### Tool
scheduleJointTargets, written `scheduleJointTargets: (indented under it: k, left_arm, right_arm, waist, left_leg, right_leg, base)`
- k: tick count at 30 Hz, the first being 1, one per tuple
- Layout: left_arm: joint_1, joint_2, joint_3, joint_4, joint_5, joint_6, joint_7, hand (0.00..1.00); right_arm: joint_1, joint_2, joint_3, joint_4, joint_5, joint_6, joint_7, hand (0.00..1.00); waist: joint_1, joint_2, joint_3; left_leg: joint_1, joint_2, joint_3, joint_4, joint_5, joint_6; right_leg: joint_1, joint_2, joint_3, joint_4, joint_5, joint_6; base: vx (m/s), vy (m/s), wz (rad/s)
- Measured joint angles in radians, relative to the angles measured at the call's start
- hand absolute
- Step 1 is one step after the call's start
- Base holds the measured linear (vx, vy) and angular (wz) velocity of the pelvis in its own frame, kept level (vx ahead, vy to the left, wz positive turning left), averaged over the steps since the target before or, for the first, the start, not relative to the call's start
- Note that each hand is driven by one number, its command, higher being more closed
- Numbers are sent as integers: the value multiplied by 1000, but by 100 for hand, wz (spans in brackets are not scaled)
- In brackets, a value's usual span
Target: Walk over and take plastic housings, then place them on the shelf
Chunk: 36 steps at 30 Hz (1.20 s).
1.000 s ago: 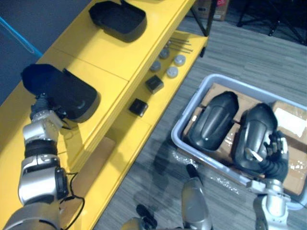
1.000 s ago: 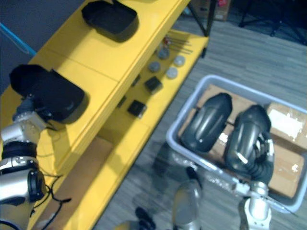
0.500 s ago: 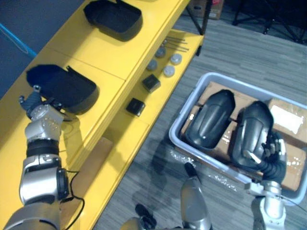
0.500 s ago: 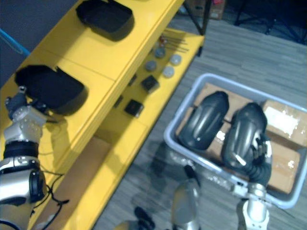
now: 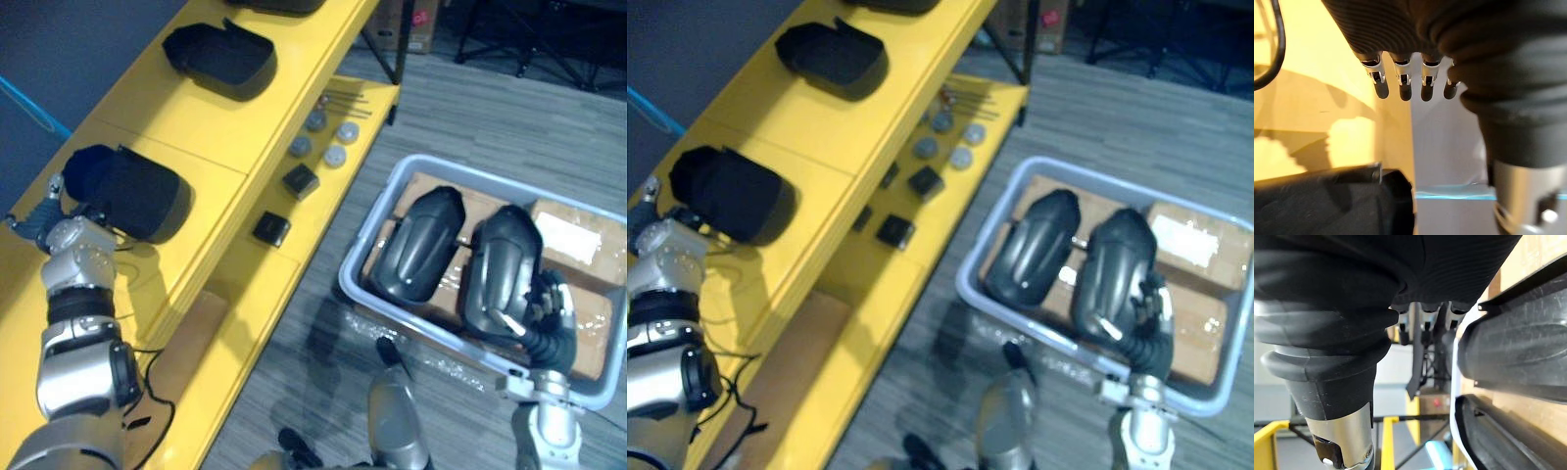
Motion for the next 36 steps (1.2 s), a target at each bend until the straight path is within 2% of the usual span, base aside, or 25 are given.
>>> scheduleJointTargets:
  k: [2,3,5,7,9,12,14,18,20,22,23,24,25,26,28,29,30,32,34,36]
  left_arm:
    - [-21,35,-10,0,105,-7,44,0]
    - [-45,99,-48,-2,158,-8,55,0]
    - [-79,157,-87,-32,194,-16,53,0]
    - [-87,187,-118,-97,233,-45,45,0]
    - [-85,187,-130,-135,261,-65,26,0]
    - [-83,174,-176,-203,308,-93,-23,0]
    - [-68,136,-197,-269,309,-113,-71,0]
    - [54,95,-185,-425,310,-150,-132,0]
    - [203,39,-131,-641,345,-182,-182,0]
    - [326,1,-67,-757,356,-203,-210,0]
    - [409,-33,-19,-807,381,-224,-229,0]
    - [456,-55,6,-836,386,-231,-232,0]
    - [566,-103,58,-896,389,-248,-231,0]
    - [619,-130,82,-919,392,-259,-229,0]
    - [814,-254,159,-979,460,-276,-181,0]
    - [860,-282,176,-985,470,-276,-165,0]
    - [952,-345,222,-984,464,-279,-118,0]
    - [1018,-405,268,-972,455,-283,-76,0]
    - [1096,-479,301,-901,455,-285,-40,0]
    - [1143,-526,300,-826,437,-296,-36,0]
  right_arm:
    - [-2,0,14,0,2,-40,-30,0]
    - [-10,3,32,0,0,-68,-63,0]
    - [-20,5,57,0,-2,-91,-117,0]
    - [-40,18,75,0,-24,-128,-187,0]
    - [-58,27,86,0,-35,-152,-217,0]
    - [-103,40,103,0,-83,-176,-267,0]
    - [-144,45,105,0,-109,-181,-307,0]
    - [-204,44,103,-15,-96,-196,-316,0]
    - [-215,44,92,-56,-48,-188,-290,0]
    - [-227,44,79,-75,-39,-182,-277,0]
    - [-232,44,66,-80,-40,-163,-268,0]
    - [-232,44,56,-85,-39,-154,-261,0]
    - [-234,43,40,-96,-35,-137,-244,0]
    - [-234,43,33,-102,-33,-131,-238,0]
    - [-235,43,1,-110,-20,-112,-201,0]
    - [-235,43,-3,-111,-20,-104,-193,0]
    - [-238,44,-7,-121,-18,-84,-172,0]
    - [-242,45,-4,-139,-19,-64,-143,0]
    - [-264,45,4,-143,-21,-28,-116,0]
    - [-283,45,20,-143,-21,1,-100,0]
  waist:
    - [0,1,-1]
    - [1,-1,-1]
    - [2,-1,-3]
    - [10,-4,-18]
    - [29,-10,-38]
    - [47,-38,-79]
    - [84,-64,-104]
    - [113,-78,-158]
    - [137,-67,-177]
    - [165,-57,-190]
    - [177,-50,-196]
    - [183,-47,-199]
    - [206,-42,-216]
    - [217,-41,-224]
    - [255,-46,-237]
    - [267,-48,-246]
    - [302,-55,-260]
    - [315,-64,-266]
    - [343,-73,-271]
    - [354,-75,-275]
  left_leg:
    - [9,2,-21,1,1,1]
    - [14,4,-24,0,1,1]
    - [19,6,-52,0,1,1]
    - [18,6,-75,0,0,2]
    - [16,6,-82,-3,-3,5]
    - [-1,7,-137,-6,-12,0]
    - [-2,6,-167,-10,-16,-5]
    - [-16,9,-202,-12,-15,-6]
    - [-14,12,-234,-18,-15,-6]
    - [-14,12,-241,-20,-15,-6]
    - [-15,13,-259,-21,-15,-6]
    - [-15,14,-271,-23,-15,-6]
    - [-15,15,-281,-35,-12,-11]
    - [-17,15,-287,-37,-11,-12]
    - [-17,18,-323,-42,-8,-18]
    - [-19,20,-328,-46,-5,-22]
    - [-22,24,-341,-53,-1,-27]
    - [-36,25,-372,-53,2,-30]
    - [-40,28,-396,-59,11,-33]
    - [-53,30,-407,-62,16,-33]
  right_leg:
    - [32,-2,-7,-34,20,5]
    - [57,-4,-14,-71,41,6]
    - [101,-11,-38,-123,58,0]
    - [143,-21,-67,-180,77,-1]
    - [161,-25,-81,-210,89,-3]
    - [196,-33,-132,-248,108,-2]
    - [210,-36,-152,-248,115,6]
    - [223,-36,-201,-248,118,4]
    - [248,-36,-271,-248,117,3]
    - [258,-37,-285,-248,117,3]
    - [274,-37,-312,-248,114,-2]
    - [284,-37,-330,-248,111,-5]
    - [286,-36,-341,-248,106,-11]
    - [287,-36,-349,-249,104,-12]
    - [317,-35,-391,-249,87,-14]
    - [317,-34,-398,-249,82,-18]
    - [322,-30,-416,-249,75,-22]
    - [332,-29,-443,-248,62,-24]
    - [338,-27,-470,-240,51,-24]
    - [335,-26,-485,-234,45,-27]
  base:
    - [4,-2,2]
    - [-3,2,9]
    - [-2,-8,23]
    - [-3,-3,27]
    - [-1,-3,18]
    - [1,-15,41]
    - [8,3,25]
    - [40,-1,28]
    - [43,-28,37]
    - [49,-15,20]
    - [38,-15,33]
    - [19,-24,38]
    - [7,-17,27]
    - [21,-23,33]
    - [13,-29,44]
    - [-4,-42,38]
    - [-3,-45,33]
    - [-4,-40,41]
    - [-2,-37,37]
    - [-5,-31,22]
